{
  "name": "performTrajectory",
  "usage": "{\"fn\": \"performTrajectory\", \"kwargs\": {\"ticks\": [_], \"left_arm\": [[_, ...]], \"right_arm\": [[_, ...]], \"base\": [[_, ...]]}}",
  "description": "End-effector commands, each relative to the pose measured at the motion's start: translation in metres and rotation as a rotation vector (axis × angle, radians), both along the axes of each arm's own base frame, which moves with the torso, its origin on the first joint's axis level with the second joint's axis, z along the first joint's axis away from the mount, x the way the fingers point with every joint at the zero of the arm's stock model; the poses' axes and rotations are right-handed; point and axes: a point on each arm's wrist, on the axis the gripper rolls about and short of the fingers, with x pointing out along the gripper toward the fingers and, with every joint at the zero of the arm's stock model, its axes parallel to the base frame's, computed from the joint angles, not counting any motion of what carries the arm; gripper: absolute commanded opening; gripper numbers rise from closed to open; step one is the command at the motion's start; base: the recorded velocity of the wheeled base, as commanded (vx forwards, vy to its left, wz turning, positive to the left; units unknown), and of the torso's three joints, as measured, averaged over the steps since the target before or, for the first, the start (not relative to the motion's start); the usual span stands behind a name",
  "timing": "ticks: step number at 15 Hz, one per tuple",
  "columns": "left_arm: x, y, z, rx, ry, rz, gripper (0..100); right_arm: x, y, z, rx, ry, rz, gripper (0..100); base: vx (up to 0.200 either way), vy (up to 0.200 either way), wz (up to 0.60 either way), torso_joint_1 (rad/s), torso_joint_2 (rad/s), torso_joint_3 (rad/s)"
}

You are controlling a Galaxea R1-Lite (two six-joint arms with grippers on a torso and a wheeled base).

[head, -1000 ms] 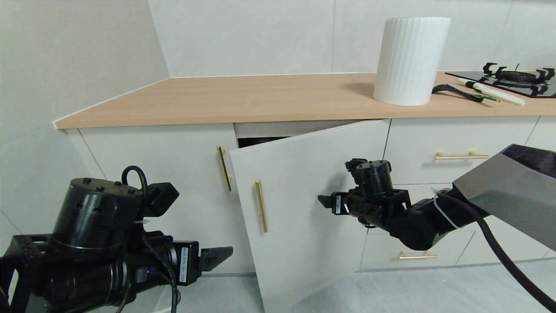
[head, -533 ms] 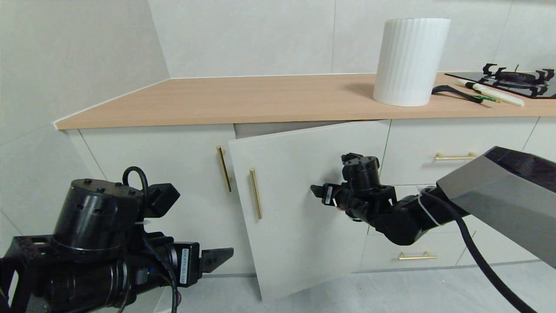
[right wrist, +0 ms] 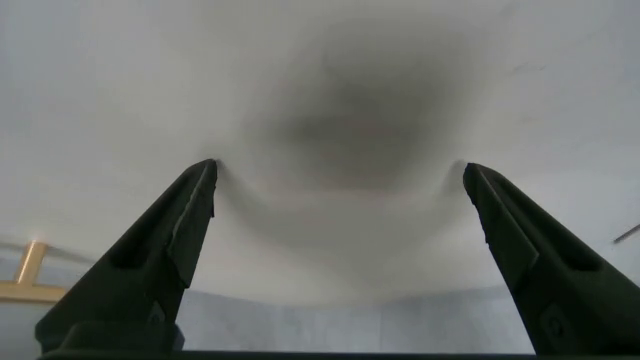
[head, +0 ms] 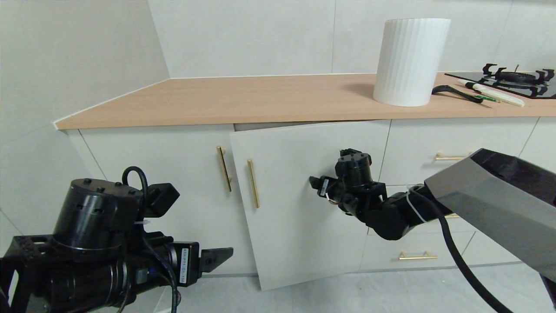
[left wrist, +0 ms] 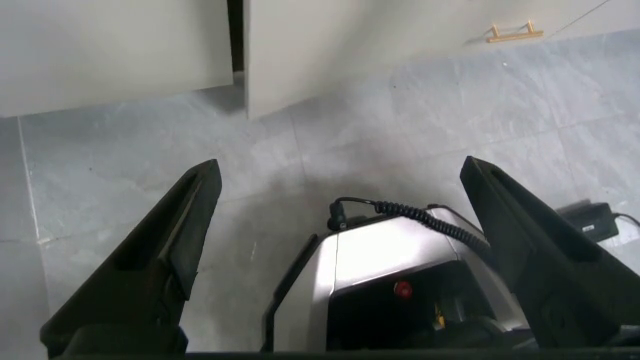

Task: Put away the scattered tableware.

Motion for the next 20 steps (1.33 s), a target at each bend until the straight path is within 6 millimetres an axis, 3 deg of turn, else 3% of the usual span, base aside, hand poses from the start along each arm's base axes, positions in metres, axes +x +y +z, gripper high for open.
{"fn": "performTrajectory", "kwargs": {"ticks": [1,16,18,20], "left_arm": [[0.0,0.0,0.0,0.0,0.0,0.0,100],[0.0,0.0,0.0,-0.001,-0.002,0.0,100],[0.0,0.0,0.0,-0.001,-0.002,0.0,100],[0.0,0.0,0.001,-0.001,-0.003,0.0,100]], "right_arm": [[0.005,0.003,-0.005,-0.004,-0.003,-0.014,100],[0.037,-0.001,-0.016,-0.045,-0.041,-0.21,100],[0.037,-0.002,-0.012,-0.04,-0.045,-0.216,100],[0.023,-0.005,0.003,-0.019,-0.039,-0.19,100]], "base": [[0.0,0.0,0.0,0.0,0.0,0.0],[0.0,0.0,0.0,0.0,0.0,0.0],[0.0,0.0,0.0,0.0,0.0,0.0],[0.0,0.0,0.0,0.0,0.0,0.0]]}}
